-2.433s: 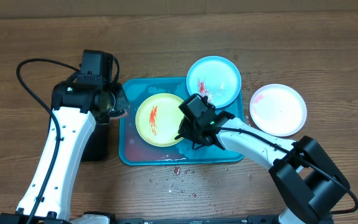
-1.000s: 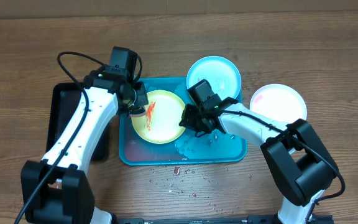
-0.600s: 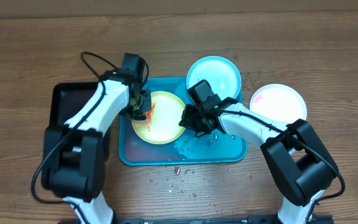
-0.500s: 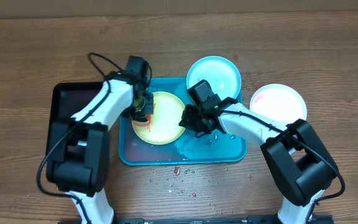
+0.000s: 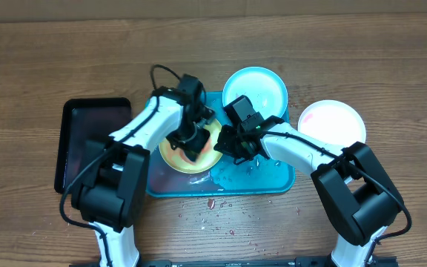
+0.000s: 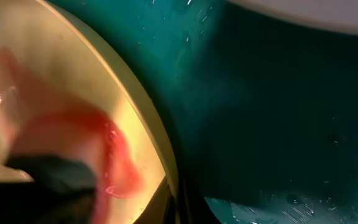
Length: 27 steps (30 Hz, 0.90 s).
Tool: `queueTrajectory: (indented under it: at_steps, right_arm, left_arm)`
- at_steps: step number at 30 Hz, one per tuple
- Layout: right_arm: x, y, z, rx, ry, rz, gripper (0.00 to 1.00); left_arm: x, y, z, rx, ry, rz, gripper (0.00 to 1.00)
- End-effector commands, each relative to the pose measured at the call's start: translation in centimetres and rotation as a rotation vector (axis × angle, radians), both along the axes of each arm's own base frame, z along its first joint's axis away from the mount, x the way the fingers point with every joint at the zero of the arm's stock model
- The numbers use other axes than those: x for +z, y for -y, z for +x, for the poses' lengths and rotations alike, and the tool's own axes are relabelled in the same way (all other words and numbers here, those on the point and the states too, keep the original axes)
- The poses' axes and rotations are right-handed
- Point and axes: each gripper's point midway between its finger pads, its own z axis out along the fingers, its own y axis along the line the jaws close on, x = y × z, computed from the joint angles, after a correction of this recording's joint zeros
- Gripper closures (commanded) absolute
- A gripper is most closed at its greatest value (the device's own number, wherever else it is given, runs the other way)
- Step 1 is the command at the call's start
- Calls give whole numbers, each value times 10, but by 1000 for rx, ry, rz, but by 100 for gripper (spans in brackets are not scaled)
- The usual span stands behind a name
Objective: Clean dirty plates on tray and stack at the side
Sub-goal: 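Bring the sponge with the left gripper onto the yellow plate and scrub, then scrub the yellow plate with the sponge while right gripper holds rim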
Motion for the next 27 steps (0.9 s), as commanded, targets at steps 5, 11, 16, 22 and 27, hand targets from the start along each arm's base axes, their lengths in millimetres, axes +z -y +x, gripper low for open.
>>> queueTrajectory:
  at_steps: [5, 11, 16, 22, 27]
  right_arm:
    - [-2, -4, 2, 1, -1, 3, 96]
    - [-2, -4, 2, 1, -2, 4, 96]
    - [-2, -4, 2, 1, -1, 3, 96]
    - [-2, -4, 2, 1, 0, 4, 96]
    - [-2, -5, 3, 1, 4, 6, 96]
  left_arm:
    - [-27, 10, -18, 42, -127, -111, 96]
    - [-31, -64, 43, 485, 70, 230, 96]
    - [-4, -123, 66, 808, 239, 509, 96]
    - [16, -138, 64, 863, 265, 608, 96]
    - [-1, -77, 44, 495, 33, 311, 96]
